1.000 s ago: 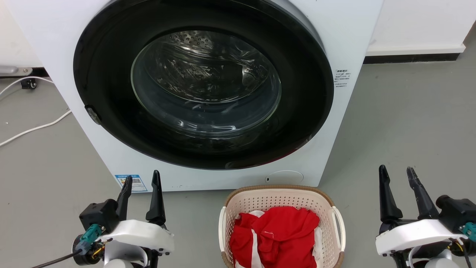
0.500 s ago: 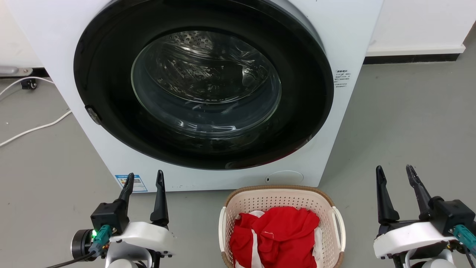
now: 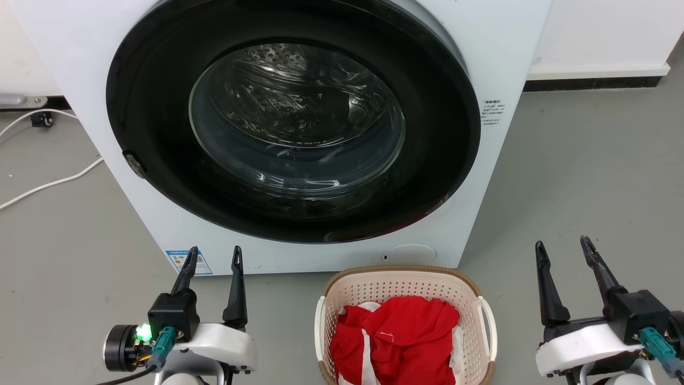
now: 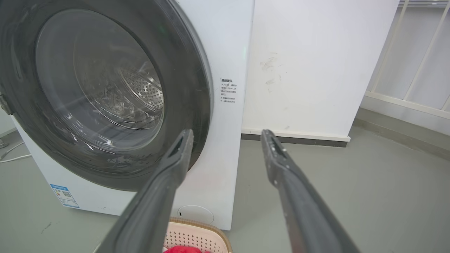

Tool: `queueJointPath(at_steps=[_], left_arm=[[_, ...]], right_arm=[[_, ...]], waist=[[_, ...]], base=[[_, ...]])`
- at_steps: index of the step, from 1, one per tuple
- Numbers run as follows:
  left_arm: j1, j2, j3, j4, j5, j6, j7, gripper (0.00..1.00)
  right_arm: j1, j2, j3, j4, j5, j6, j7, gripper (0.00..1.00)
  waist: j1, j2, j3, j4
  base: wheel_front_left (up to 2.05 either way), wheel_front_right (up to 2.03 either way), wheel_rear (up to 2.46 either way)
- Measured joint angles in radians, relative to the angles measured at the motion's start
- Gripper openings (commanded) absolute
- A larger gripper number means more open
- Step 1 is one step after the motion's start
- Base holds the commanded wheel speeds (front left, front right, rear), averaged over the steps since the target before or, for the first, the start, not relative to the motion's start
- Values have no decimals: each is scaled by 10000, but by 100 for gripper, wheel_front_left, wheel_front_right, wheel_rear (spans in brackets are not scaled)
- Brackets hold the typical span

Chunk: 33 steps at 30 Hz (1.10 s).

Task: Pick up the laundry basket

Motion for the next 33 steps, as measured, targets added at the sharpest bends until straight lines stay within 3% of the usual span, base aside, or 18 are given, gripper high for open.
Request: queueJointPath(at_steps=[10, 33], left_arm=[[-2, -2, -33, 40, 681, 58, -136, 100], [-3, -23, 46, 194, 715, 42, -150, 100]], right_arm=[[6, -4, -27, 0, -650, 0, -161, 100], [6, -6, -138, 115, -529, 0, -163, 100]], waist=[[0, 0, 33, 19], [0, 0, 95, 30]], base=[[0, 0, 0], [0, 0, 0]])
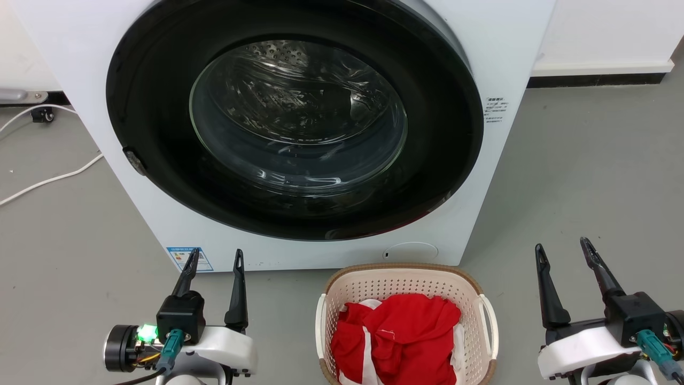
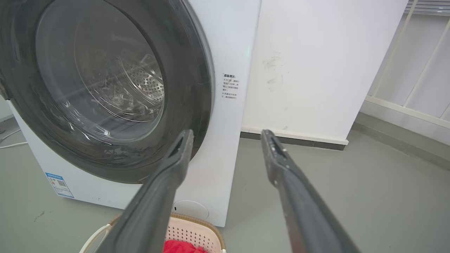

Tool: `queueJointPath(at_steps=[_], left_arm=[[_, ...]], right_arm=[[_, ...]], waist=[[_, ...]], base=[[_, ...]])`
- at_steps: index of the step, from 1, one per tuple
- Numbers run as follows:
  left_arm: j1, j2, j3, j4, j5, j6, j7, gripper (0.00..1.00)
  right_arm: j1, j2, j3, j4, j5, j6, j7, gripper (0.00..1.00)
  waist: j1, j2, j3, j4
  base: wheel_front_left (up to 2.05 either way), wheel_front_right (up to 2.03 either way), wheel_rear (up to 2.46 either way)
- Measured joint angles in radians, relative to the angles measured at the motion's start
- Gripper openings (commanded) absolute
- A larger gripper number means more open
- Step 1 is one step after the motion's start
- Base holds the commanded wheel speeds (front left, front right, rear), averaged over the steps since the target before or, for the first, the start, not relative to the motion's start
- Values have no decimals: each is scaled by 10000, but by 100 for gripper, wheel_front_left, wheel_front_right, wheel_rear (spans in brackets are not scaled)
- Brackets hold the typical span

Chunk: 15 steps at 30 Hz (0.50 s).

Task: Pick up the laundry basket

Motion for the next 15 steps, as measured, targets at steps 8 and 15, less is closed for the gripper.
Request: queueJointPath(at_steps=[8, 15], left_arm=[[-35, -2, -4, 115, 2, -75, 0, 100], [-393, -15, -130, 683, -113, -267, -13, 100]], right_arm=[[-1, 0, 17, 88, 46, 0, -2, 100], [-173, -4, -65, 652, -50, 2, -6, 100]], waist=[[0, 0, 105, -47], [0, 0, 521, -147]], base=[[0, 0, 0], [0, 0, 0]])
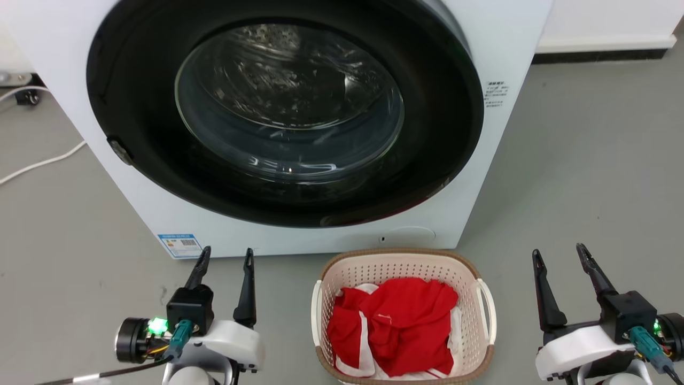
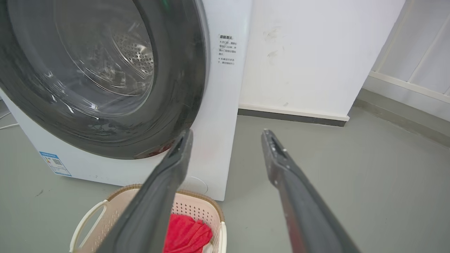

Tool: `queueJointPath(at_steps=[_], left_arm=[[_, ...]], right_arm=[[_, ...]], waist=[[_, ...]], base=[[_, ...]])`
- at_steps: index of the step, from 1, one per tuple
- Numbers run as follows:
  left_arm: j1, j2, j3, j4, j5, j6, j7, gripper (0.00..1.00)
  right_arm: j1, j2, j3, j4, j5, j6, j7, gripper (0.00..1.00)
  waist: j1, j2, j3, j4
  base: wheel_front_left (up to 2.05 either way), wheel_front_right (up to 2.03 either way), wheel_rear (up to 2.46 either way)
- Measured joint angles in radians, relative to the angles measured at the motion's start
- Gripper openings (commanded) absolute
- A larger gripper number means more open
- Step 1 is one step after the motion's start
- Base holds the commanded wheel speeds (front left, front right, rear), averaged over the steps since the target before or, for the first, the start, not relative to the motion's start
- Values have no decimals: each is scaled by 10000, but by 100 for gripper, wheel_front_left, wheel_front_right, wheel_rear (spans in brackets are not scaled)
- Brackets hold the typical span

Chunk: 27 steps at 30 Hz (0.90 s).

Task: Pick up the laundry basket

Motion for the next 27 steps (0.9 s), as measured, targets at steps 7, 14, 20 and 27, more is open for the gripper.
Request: queueJointPath(at_steps=[7, 14, 20, 27], left_arm=[[-702, -27, -403, 1035, -65, -268, 0, 100], [-1760, -42, -874, 2094, -128, -546, 0, 100], [-2719, -56, -1193, 2987, -228, -700, 0, 100], [-3913, -63, -1593, 3893, -209, -761, 0, 100]], right_arm=[[-505, -2, -88, 734, -280, 0, 0, 100], [-1458, -4, -10, 1369, -616, 0, 0, 100], [-2396, -10, -33, 2138, -995, 0, 0, 100], [-3575, -15, -115, 2941, -1041, 0, 0, 100]], waist=[[0, 0, 743, -196], [1, 0, 1801, -417], [1, 0, 2842, -561], [2, 0, 4111, -642]], base=[[0, 0, 0], [0, 0, 0], [0, 0, 0], [0, 0, 0]])
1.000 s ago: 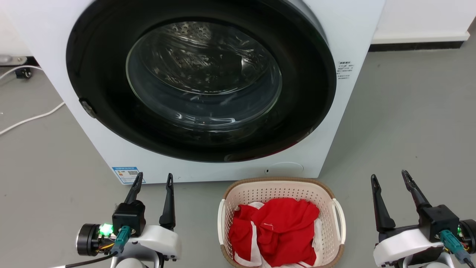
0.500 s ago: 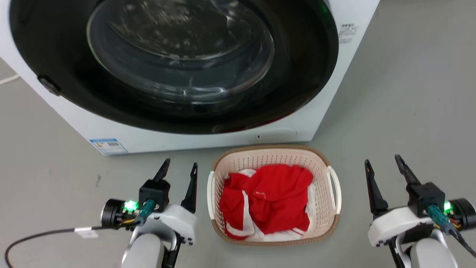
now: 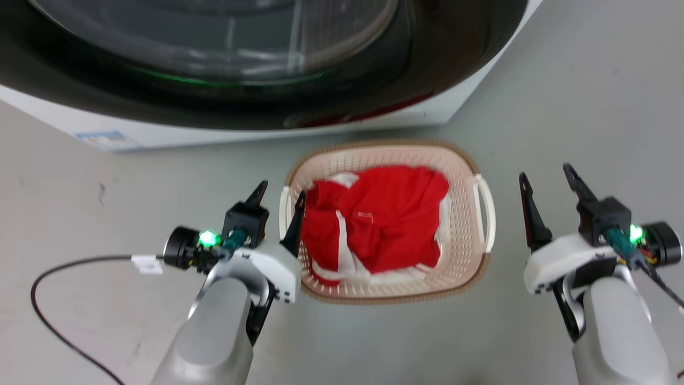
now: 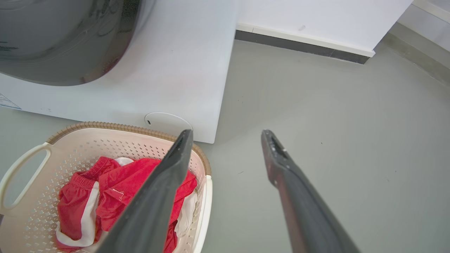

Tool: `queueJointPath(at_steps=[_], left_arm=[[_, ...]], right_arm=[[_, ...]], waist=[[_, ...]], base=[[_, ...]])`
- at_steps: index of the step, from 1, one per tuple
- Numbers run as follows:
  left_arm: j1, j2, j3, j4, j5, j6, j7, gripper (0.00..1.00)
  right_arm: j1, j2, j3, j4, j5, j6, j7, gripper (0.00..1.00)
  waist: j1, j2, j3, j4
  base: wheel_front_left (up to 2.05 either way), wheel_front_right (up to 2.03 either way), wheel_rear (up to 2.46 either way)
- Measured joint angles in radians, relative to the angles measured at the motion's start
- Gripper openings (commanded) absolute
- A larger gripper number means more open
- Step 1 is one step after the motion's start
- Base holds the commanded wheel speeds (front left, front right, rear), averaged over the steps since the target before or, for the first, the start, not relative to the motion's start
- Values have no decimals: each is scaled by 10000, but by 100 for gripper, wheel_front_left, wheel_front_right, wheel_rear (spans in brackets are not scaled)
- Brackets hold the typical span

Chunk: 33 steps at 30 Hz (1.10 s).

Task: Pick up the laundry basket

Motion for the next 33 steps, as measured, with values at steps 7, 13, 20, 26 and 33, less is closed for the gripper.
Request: queueJointPath(at_steps=[7, 13, 20, 26, 33], left_arm=[[-884, -2, -148, 819, -12, 2, 0, 100], [-1322, 0, -146, 1296, 10, 17, 0, 100], [-1829, 23, -81, 1693, -27, 59, 0, 100], [-2135, 25, -44, 1850, -33, 73, 0, 100], [-2434, 33, -81, 1981, -25, 102, 0, 100]], right_arm=[[-901, 4, 27, 784, -65, 0, 0, 100], [-1421, 4, -29, 1350, -184, 0, 2, 100], [-2173, 4, -161, 2403, -368, 0, 2, 100], [-2579, 4, -192, 2847, -313, 0, 0, 100], [-3045, 6, 23, 3379, -104, 0, 2, 100]], waist=[[0, 0, 1222, -14], [0, 0, 1941, -28], [0, 0, 2788, -59], [0, 0, 3267, -48], [-1, 0, 3886, -51]], base=[[0, 0, 0], [0, 0, 0], [0, 0, 0], [0, 0, 0], [0, 0, 0]])
